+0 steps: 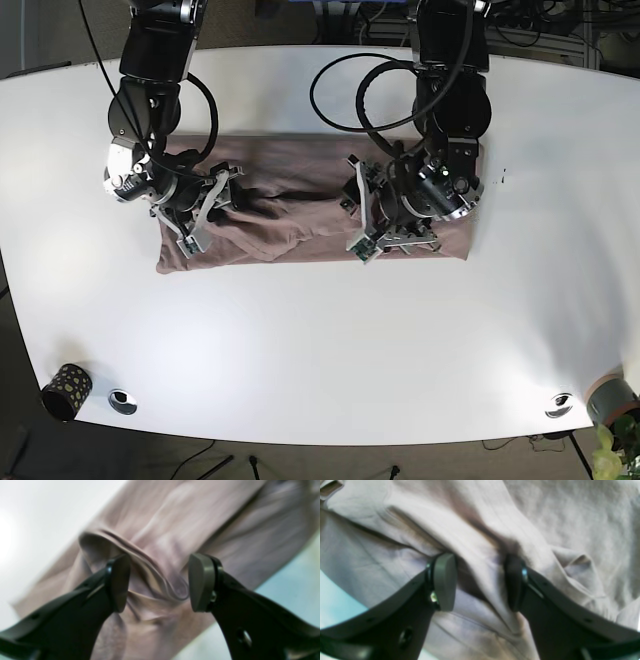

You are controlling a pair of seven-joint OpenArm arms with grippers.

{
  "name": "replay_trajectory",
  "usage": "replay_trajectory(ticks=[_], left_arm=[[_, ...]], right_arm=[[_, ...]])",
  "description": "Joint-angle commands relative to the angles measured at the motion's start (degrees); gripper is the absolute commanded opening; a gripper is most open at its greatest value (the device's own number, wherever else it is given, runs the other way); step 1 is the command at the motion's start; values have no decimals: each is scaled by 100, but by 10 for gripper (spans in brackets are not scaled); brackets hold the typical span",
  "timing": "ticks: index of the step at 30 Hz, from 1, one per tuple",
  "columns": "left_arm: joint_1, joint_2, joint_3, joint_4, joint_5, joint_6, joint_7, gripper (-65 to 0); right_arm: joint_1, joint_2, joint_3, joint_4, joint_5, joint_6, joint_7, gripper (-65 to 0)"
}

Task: Fold the T-shirt properly
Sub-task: 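Grasp the strip end with the left gripper and fold it toward the right gripper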

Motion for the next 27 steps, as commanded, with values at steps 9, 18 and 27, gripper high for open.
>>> replay_trajectory(ticks=[9,18,27], left_arm=[[43,33,388,948,-34,-6,-88,-306],[60,-388,-711,666,-60,-6,-105,-306],[122,-994,-1511,253,-122,-6,-114,-306]], right_arm=[[81,25,-4,90,49,8,-33,-358],[81,-98,5,899,277,8,-218,-358],[108,-98,269,1374,1772,8,-1035,-350]])
